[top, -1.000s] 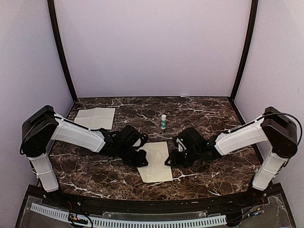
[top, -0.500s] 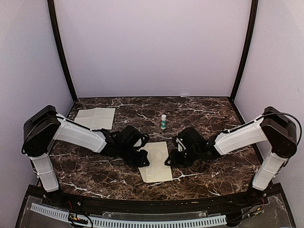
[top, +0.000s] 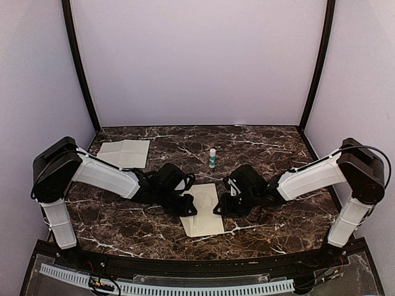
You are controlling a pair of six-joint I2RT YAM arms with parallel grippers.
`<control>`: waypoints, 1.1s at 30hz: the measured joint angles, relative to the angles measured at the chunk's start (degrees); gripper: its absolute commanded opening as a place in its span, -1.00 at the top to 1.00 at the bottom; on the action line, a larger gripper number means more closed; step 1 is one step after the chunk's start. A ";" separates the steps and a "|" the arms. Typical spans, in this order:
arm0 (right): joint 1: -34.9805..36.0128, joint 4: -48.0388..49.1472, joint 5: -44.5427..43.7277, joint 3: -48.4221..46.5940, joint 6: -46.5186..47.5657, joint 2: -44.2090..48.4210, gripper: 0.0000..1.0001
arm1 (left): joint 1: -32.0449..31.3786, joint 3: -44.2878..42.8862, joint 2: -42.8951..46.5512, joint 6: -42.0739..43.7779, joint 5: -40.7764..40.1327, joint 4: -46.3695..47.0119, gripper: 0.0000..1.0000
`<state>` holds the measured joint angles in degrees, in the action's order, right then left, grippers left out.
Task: Place the letter into the envelope and seal it
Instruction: Place the letter in the envelope.
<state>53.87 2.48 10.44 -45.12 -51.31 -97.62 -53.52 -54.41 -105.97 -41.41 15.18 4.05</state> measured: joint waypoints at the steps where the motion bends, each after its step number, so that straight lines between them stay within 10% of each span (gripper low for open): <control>1: 0.00 0.00 0.00 0.00 0.00 0.00 0.41 | 0.00 0.00 -0.09 -0.04 0.13 0.20 0.92; 11: 0.00 -0.44 -0.04 -0.22 0.02 -0.04 0.35 | 0.00 0.00 -0.31 -0.33 0.39 0.76 0.88; 33: 1.07 -14.38 -8.94 -1.18 1.42 17.66 -0.36 | -0.39 1.81 31.50 0.68 -11.72 -13.46 -0.42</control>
<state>54.94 -11.90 1.50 -46.30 -49.89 -79.96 -53.91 -52.60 -74.48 -40.73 3.46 -9.41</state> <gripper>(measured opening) 0.665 0.665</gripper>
